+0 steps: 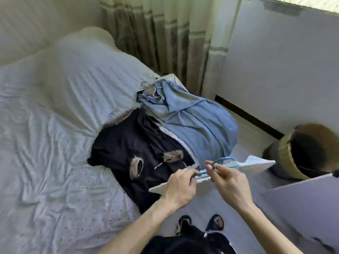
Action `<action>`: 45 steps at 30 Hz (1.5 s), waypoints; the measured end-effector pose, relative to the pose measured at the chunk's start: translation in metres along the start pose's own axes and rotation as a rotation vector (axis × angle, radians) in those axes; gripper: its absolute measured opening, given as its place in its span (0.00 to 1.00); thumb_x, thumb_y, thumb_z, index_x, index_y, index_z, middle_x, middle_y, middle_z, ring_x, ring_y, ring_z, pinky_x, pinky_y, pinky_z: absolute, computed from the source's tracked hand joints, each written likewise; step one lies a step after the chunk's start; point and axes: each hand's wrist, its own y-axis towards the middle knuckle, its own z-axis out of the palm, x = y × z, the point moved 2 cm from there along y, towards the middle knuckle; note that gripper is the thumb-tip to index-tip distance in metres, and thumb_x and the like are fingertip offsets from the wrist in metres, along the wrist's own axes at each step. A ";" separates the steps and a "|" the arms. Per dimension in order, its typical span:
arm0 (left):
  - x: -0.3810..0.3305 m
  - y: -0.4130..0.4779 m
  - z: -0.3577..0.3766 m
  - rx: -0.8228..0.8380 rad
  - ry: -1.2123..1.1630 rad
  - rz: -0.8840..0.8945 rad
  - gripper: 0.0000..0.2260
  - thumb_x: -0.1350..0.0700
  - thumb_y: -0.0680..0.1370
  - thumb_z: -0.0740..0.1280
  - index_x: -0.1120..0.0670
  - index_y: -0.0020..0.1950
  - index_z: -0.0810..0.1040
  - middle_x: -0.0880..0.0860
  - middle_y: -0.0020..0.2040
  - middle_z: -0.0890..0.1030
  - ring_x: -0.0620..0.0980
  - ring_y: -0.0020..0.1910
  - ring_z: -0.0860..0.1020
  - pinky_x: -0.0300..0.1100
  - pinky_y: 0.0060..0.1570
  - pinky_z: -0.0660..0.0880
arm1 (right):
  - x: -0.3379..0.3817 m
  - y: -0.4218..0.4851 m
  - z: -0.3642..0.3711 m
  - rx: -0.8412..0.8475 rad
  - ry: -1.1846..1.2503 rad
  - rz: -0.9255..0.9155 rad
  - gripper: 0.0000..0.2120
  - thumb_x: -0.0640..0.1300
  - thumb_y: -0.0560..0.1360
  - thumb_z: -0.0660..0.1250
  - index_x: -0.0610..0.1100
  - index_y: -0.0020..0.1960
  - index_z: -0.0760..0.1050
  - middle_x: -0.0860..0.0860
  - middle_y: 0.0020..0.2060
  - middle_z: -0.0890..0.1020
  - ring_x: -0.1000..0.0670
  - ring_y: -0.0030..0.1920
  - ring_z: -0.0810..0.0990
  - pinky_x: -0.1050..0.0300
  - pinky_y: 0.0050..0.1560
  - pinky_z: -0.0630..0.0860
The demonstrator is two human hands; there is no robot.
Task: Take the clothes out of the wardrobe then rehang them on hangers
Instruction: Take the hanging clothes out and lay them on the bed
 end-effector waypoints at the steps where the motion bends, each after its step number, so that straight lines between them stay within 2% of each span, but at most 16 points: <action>1: 0.003 -0.005 -0.005 -0.058 -0.046 -0.048 0.13 0.58 0.80 0.61 0.50 0.62 0.80 0.50 0.54 0.81 0.53 0.55 0.76 0.50 0.60 0.70 | 0.013 0.001 0.003 -0.019 -0.072 -0.066 0.14 0.66 0.75 0.63 0.63 0.53 0.83 0.61 0.36 0.85 0.52 0.44 0.84 0.51 0.44 0.78; 3: 0.008 -0.015 -0.016 -0.167 -0.108 -0.116 0.11 0.56 0.80 0.63 0.50 0.60 0.81 0.49 0.47 0.79 0.53 0.52 0.76 0.49 0.58 0.71 | 0.035 0.005 0.009 -0.031 -0.182 -0.216 0.14 0.66 0.75 0.62 0.62 0.52 0.82 0.60 0.26 0.78 0.48 0.40 0.83 0.54 0.36 0.72; 5: 0.009 -0.021 -0.028 -0.262 -0.163 -0.153 0.08 0.51 0.79 0.67 0.46 0.56 0.82 0.45 0.39 0.74 0.49 0.46 0.75 0.47 0.52 0.72 | 0.051 0.010 0.014 -0.007 -0.201 -0.310 0.14 0.66 0.75 0.61 0.61 0.50 0.82 0.62 0.25 0.76 0.48 0.39 0.82 0.55 0.35 0.69; 8: 0.011 -0.020 -0.044 -0.391 -0.237 -0.188 0.06 0.44 0.78 0.69 0.43 0.50 0.84 0.48 0.35 0.75 0.44 0.39 0.74 0.43 0.47 0.72 | 0.061 0.023 0.021 0.108 -0.116 -0.386 0.13 0.63 0.75 0.63 0.60 0.53 0.80 0.67 0.39 0.83 0.58 0.43 0.82 0.55 0.44 0.77; 10: 0.016 -0.018 -0.054 -0.451 -0.240 -0.237 0.07 0.42 0.77 0.70 0.43 0.48 0.84 0.47 0.33 0.74 0.44 0.37 0.73 0.42 0.45 0.72 | 0.059 0.033 0.022 0.204 -0.044 -0.443 0.13 0.59 0.76 0.66 0.64 0.60 0.76 0.71 0.44 0.82 0.62 0.48 0.80 0.63 0.49 0.76; 13: 0.027 -0.020 -0.070 -0.528 -0.218 -0.307 0.06 0.43 0.76 0.71 0.43 0.46 0.85 0.48 0.32 0.75 0.45 0.35 0.73 0.43 0.41 0.72 | 0.040 0.052 0.018 0.178 0.029 -0.481 0.17 0.54 0.76 0.68 0.65 0.63 0.74 0.67 0.50 0.82 0.62 0.56 0.76 0.65 0.53 0.72; 15: 0.036 -0.024 -0.081 -0.532 -0.230 -0.353 0.06 0.43 0.76 0.71 0.42 0.46 0.85 0.48 0.35 0.80 0.45 0.37 0.76 0.42 0.42 0.74 | 0.021 0.072 0.015 0.050 0.059 -0.409 0.18 0.50 0.76 0.70 0.57 0.65 0.75 0.59 0.57 0.81 0.58 0.58 0.75 0.54 0.57 0.74; 18: 0.043 -0.027 -0.096 -0.505 -0.309 -0.408 0.03 0.43 0.76 0.71 0.36 0.42 0.83 0.38 0.42 0.84 0.37 0.44 0.80 0.30 0.42 0.72 | -0.003 0.109 0.009 -0.020 0.126 -0.159 0.26 0.51 0.77 0.70 0.48 0.72 0.69 0.48 0.68 0.73 0.48 0.68 0.70 0.42 0.68 0.70; 20: 0.044 -0.028 -0.106 -0.506 -0.348 -0.414 0.05 0.43 0.76 0.71 0.34 0.41 0.82 0.35 0.44 0.84 0.34 0.46 0.80 0.27 0.44 0.72 | -0.012 0.131 0.007 0.042 0.192 -0.034 0.32 0.51 0.78 0.69 0.47 0.77 0.61 0.48 0.75 0.66 0.47 0.75 0.64 0.40 0.73 0.64; 23: 0.047 -0.025 -0.121 -0.525 -0.367 -0.429 0.02 0.41 0.76 0.70 0.33 0.44 0.82 0.34 0.44 0.84 0.33 0.46 0.80 0.25 0.43 0.71 | -0.015 0.159 0.015 0.251 0.285 0.063 0.39 0.39 0.75 0.70 0.51 0.80 0.56 0.52 0.78 0.60 0.49 0.78 0.58 0.43 0.76 0.59; 25: 0.050 -0.021 -0.133 -0.554 -0.385 -0.434 0.02 0.42 0.76 0.70 0.34 0.45 0.83 0.36 0.43 0.84 0.34 0.46 0.80 0.25 0.43 0.71 | -0.012 0.173 0.025 0.393 0.267 0.052 0.37 0.36 0.73 0.70 0.52 0.77 0.62 0.52 0.76 0.65 0.48 0.75 0.64 0.47 0.71 0.63; 29: 0.063 -0.010 -0.162 -0.647 -0.447 -0.439 0.06 0.41 0.73 0.70 0.40 0.44 0.85 0.40 0.44 0.85 0.37 0.46 0.82 0.33 0.48 0.74 | 0.003 0.192 0.046 0.521 0.154 0.024 0.23 0.43 0.68 0.74 0.50 0.61 0.72 0.50 0.62 0.77 0.48 0.60 0.76 0.50 0.56 0.70; 32: 0.080 0.002 -0.189 -0.714 -0.457 -0.459 0.05 0.43 0.75 0.70 0.39 0.42 0.85 0.39 0.43 0.85 0.34 0.44 0.80 0.29 0.45 0.71 | 0.018 0.206 0.069 0.578 0.108 -0.011 0.22 0.44 0.62 0.74 0.44 0.53 0.73 0.44 0.52 0.82 0.44 0.54 0.81 0.43 0.58 0.76; 37: 0.133 0.040 -0.236 -0.771 -0.463 -0.531 0.05 0.47 0.78 0.71 0.43 0.44 0.85 0.41 0.45 0.86 0.42 0.50 0.82 0.41 0.54 0.74 | 0.051 0.219 0.116 0.686 -0.021 -0.022 0.16 0.45 0.66 0.75 0.51 0.52 0.76 0.53 0.47 0.85 0.50 0.50 0.82 0.46 0.58 0.77; 41: 0.195 0.090 -0.280 -0.795 -0.457 -0.557 0.09 0.44 0.75 0.71 0.47 0.47 0.86 0.46 0.42 0.85 0.47 0.45 0.80 0.44 0.49 0.73 | 0.092 0.245 0.158 0.681 -0.008 -0.015 0.13 0.45 0.69 0.75 0.53 0.52 0.78 0.59 0.43 0.85 0.59 0.44 0.83 0.60 0.45 0.76; 45: 0.269 0.156 -0.317 -0.727 -0.449 -0.591 0.08 0.45 0.77 0.71 0.47 0.46 0.86 0.48 0.42 0.85 0.47 0.42 0.79 0.41 0.44 0.73 | 0.133 0.284 0.206 0.628 -0.074 -0.018 0.08 0.47 0.72 0.72 0.53 0.50 0.76 0.57 0.45 0.84 0.54 0.48 0.81 0.55 0.47 0.75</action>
